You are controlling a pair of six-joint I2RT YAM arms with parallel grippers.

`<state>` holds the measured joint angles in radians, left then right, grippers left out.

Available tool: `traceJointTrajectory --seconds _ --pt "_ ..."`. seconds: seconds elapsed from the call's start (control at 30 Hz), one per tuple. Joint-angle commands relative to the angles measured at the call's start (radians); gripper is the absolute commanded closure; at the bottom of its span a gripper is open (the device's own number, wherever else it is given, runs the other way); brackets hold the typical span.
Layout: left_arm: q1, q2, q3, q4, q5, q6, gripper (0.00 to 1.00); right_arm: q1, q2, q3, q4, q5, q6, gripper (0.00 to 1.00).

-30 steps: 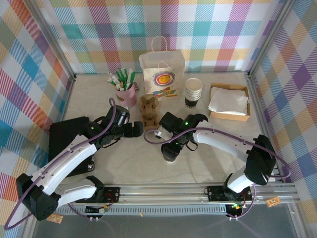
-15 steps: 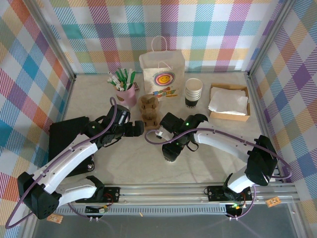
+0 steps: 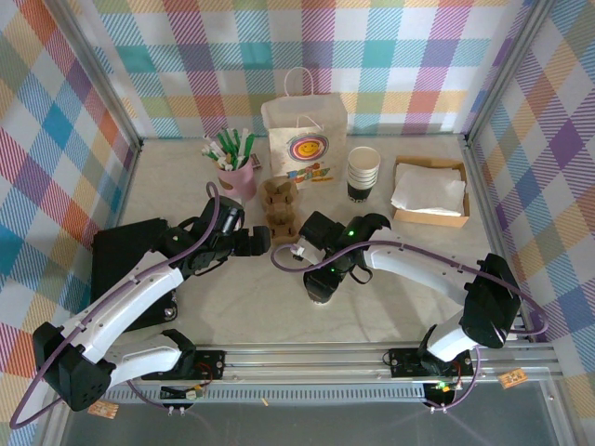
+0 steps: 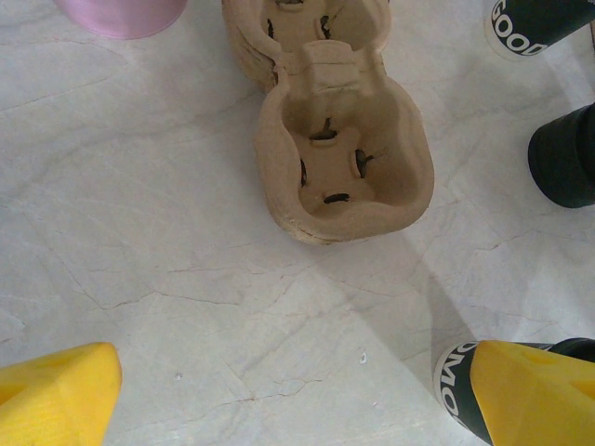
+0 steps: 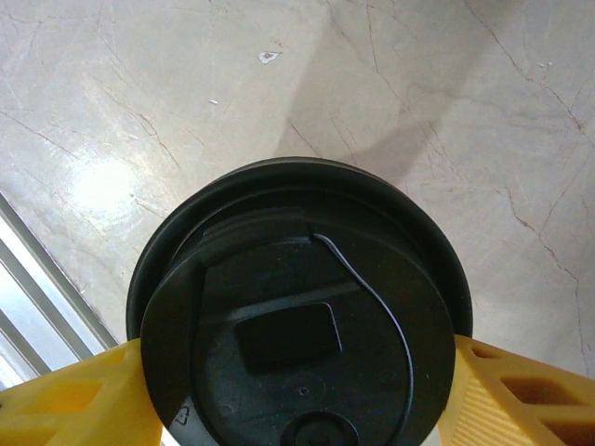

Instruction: Pack the takeout coffee

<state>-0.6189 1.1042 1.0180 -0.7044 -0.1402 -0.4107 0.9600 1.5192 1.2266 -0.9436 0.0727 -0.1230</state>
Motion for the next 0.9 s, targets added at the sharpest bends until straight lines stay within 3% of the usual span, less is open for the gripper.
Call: traceJointTrajectory --seconds 0.0,0.47,0.87 --pt "0.013 -0.004 0.012 0.006 0.004 0.006 0.04 0.006 0.018 -0.003 -0.086 0.015 0.056 0.42" --pt "0.013 0.022 0.039 0.018 0.022 0.034 0.03 0.003 -0.02 0.012 -0.119 0.119 0.151 0.47" --pt "0.013 0.057 0.072 0.075 0.081 0.061 0.04 -0.107 -0.099 -0.02 -0.175 0.173 0.291 0.5"
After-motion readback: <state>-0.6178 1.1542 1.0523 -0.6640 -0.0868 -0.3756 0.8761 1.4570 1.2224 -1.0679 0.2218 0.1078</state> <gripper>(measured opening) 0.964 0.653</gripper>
